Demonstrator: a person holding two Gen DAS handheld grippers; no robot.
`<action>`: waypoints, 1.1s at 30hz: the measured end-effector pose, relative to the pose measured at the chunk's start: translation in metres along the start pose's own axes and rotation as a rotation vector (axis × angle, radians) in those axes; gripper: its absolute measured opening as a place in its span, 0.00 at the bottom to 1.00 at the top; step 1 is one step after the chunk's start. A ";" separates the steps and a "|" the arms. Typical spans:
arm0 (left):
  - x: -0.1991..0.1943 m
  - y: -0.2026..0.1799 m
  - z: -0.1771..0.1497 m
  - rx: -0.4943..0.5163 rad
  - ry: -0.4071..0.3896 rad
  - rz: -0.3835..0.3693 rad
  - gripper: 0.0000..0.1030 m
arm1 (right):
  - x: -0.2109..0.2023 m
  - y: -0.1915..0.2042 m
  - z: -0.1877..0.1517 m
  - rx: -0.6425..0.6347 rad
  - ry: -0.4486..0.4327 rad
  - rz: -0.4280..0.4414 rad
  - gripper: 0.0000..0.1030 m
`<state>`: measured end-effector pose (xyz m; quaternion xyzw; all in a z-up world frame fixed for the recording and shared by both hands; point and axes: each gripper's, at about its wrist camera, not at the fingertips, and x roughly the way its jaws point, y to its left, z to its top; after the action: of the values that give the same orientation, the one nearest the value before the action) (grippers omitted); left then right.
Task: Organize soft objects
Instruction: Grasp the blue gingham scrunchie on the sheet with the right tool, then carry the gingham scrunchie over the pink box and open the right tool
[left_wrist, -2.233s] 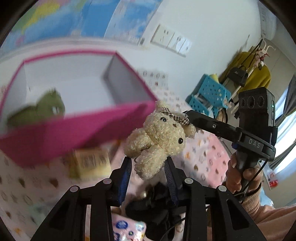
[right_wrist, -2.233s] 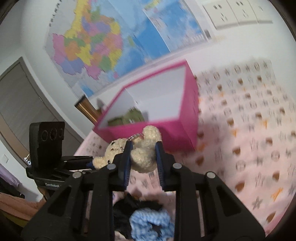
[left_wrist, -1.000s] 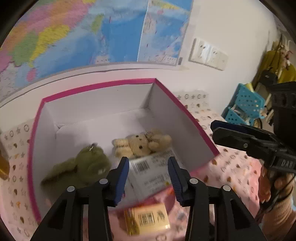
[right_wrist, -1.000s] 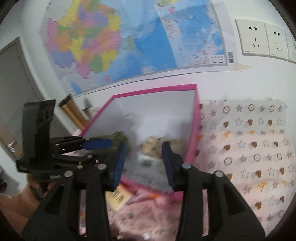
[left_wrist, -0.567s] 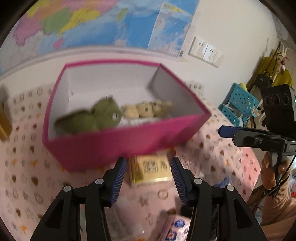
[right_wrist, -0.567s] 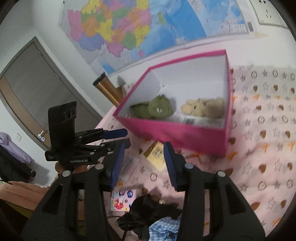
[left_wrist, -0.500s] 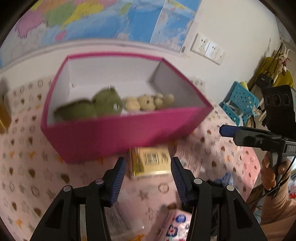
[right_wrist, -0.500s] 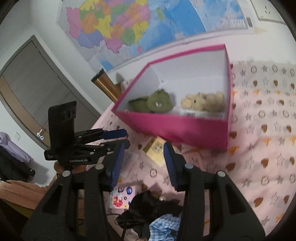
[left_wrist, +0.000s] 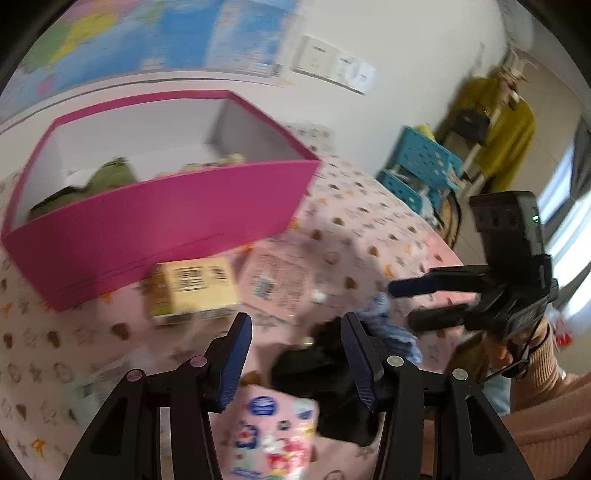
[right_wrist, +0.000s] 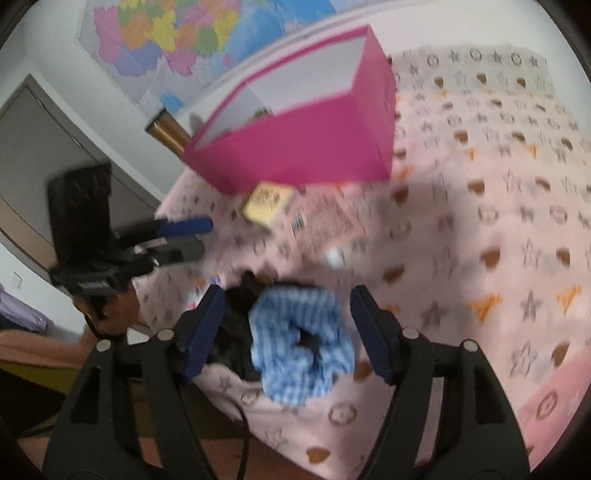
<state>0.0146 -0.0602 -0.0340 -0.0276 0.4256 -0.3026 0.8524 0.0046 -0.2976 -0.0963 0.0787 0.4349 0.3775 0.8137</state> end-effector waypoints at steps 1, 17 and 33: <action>0.003 -0.005 0.000 0.013 0.009 -0.012 0.50 | 0.004 0.001 -0.003 -0.007 0.014 -0.005 0.69; 0.024 -0.035 -0.007 0.053 0.083 -0.139 0.50 | -0.010 -0.005 -0.009 -0.018 -0.090 0.021 0.16; -0.001 -0.015 0.103 0.060 -0.130 -0.059 0.47 | -0.034 0.035 0.116 -0.221 -0.278 0.043 0.16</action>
<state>0.0833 -0.0931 0.0369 -0.0343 0.3593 -0.3377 0.8693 0.0629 -0.2733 0.0123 0.0493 0.2724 0.4259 0.8614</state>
